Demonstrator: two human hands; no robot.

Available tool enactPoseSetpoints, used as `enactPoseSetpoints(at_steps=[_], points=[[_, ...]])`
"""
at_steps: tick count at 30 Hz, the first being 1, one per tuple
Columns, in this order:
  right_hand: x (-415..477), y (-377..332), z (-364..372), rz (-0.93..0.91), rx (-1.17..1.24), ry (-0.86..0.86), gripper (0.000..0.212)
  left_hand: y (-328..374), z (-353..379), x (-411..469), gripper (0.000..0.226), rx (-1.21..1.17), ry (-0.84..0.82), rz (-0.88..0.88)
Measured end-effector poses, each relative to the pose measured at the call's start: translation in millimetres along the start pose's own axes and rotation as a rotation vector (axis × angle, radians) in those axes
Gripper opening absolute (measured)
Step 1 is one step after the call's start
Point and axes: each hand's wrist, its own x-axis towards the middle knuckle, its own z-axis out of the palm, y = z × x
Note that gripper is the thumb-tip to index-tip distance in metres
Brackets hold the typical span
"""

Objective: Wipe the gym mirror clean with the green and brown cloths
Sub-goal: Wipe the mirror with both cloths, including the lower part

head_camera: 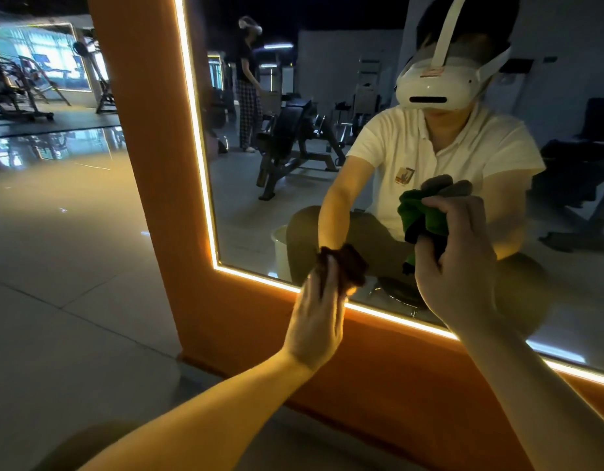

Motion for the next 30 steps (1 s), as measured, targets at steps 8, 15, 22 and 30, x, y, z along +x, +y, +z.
enactPoseSetpoints(at_steps=[8, 15, 22, 30], points=[[10, 10, -25, 0.063, -0.048, 0.084, 0.042, 7, -79, 113, 0.055, 0.117, 0.302, -0.059], [6, 19, -36, 0.067, -0.096, 0.070, 0.038, 12, -21, 74, 0.053, 0.045, 0.137, 0.100], [5, 23, -42, 0.046, -0.100, 0.080, 0.035, -4, -9, 23, 0.048, 0.289, -0.271, 0.629], [15, 32, -57, 0.075, -0.088, 0.155, 0.037, 45, -65, 183, 0.058, 0.229, 0.231, 0.364]])
